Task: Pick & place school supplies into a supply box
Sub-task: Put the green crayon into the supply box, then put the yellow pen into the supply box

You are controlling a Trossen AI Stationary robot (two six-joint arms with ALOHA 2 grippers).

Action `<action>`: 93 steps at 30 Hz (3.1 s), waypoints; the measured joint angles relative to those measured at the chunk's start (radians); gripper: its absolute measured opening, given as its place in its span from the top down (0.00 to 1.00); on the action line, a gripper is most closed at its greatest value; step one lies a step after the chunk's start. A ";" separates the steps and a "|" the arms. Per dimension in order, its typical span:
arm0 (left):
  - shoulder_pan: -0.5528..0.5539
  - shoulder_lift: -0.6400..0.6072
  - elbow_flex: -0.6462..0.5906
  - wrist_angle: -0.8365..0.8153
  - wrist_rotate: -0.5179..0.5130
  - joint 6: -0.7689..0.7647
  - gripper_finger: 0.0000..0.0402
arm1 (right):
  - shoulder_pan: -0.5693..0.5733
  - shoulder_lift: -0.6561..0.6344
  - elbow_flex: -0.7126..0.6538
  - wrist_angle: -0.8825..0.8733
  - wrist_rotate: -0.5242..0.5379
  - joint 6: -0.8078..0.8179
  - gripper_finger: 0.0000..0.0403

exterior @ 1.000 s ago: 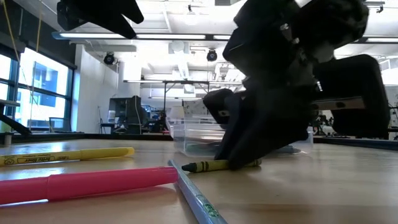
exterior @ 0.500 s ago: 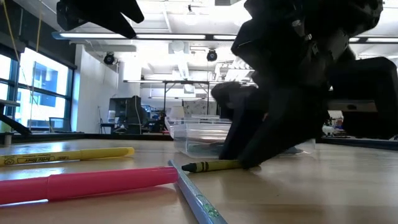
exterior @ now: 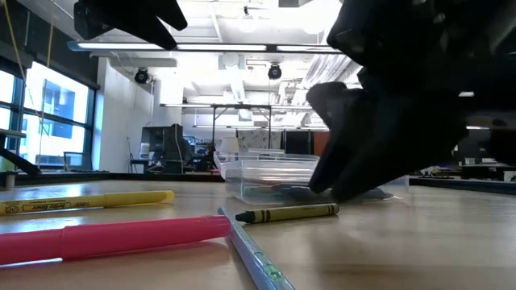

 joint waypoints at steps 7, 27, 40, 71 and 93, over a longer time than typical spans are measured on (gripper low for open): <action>0.000 0.000 0.000 -0.001 0.001 0.000 0.56 | -0.005 0.000 -0.005 0.044 0.038 0.004 0.77; 0.000 0.000 0.000 0.001 0.001 0.000 0.56 | -0.024 0.075 -0.003 0.057 -0.026 -0.003 0.80; 0.000 0.000 0.000 -0.001 0.000 0.000 0.56 | 0.000 0.068 -0.004 0.045 -0.052 0.014 0.95; 0.000 0.000 0.000 0.004 -0.002 0.000 0.56 | -0.207 -0.248 -0.069 -0.354 0.086 0.035 0.91; -0.149 0.001 0.000 -0.195 -0.114 -0.305 0.56 | -0.214 -0.292 -0.084 -0.280 0.082 0.031 0.79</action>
